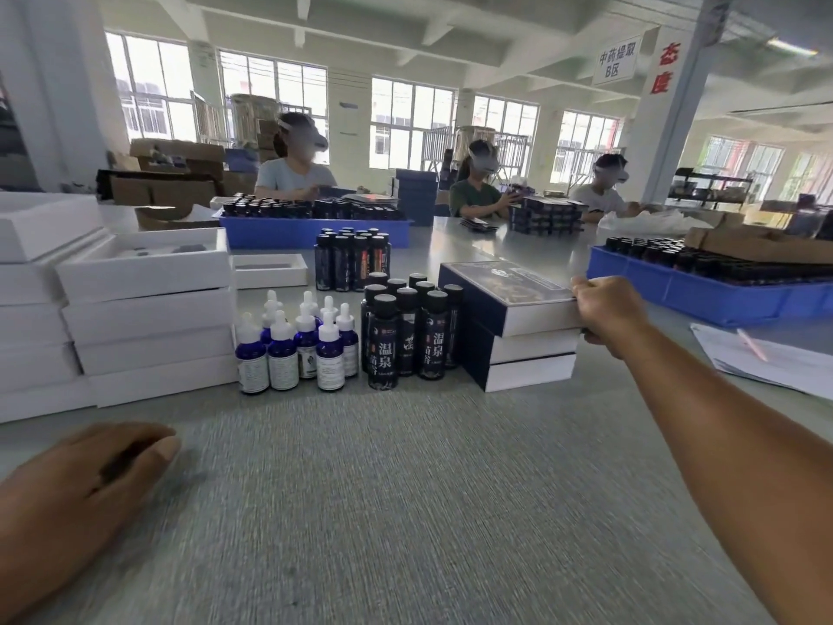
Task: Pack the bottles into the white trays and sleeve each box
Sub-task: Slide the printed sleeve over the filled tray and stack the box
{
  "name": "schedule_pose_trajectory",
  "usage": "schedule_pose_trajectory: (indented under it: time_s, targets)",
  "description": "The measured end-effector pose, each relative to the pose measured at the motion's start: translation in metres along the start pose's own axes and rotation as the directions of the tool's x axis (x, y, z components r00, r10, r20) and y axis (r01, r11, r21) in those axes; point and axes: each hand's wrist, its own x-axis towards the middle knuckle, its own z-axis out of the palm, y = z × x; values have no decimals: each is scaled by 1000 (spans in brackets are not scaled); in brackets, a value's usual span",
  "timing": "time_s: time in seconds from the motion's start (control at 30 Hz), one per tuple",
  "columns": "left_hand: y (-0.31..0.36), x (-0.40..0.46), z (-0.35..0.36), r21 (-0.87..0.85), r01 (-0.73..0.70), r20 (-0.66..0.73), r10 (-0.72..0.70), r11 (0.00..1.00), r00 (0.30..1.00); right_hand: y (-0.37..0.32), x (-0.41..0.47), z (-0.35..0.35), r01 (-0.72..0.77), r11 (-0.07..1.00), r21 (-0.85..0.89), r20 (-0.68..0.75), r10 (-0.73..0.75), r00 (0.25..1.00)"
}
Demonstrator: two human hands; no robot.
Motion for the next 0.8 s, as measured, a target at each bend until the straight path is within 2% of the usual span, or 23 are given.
schedule_pose_trajectory:
  time_s: [0.13,0.3,0.47,0.8]
  targets:
    - [68,-4,-38,-35,10,-73,-12,999,997,2,-2,-1,-26,998,55,31,24,999]
    - [121,-15,-64,-66,20,-44,-23,998,999,15,-10,-4,-40,985,170,110,22,994]
    - [132,-18,-71,-50,59,28,-57,997,998,22,-12,-5,-124,947,296,180,72,981]
    - [131,-20,-70,-73,73,9,-72,995,997,12,-23,0,-68,969,238,116,41,992]
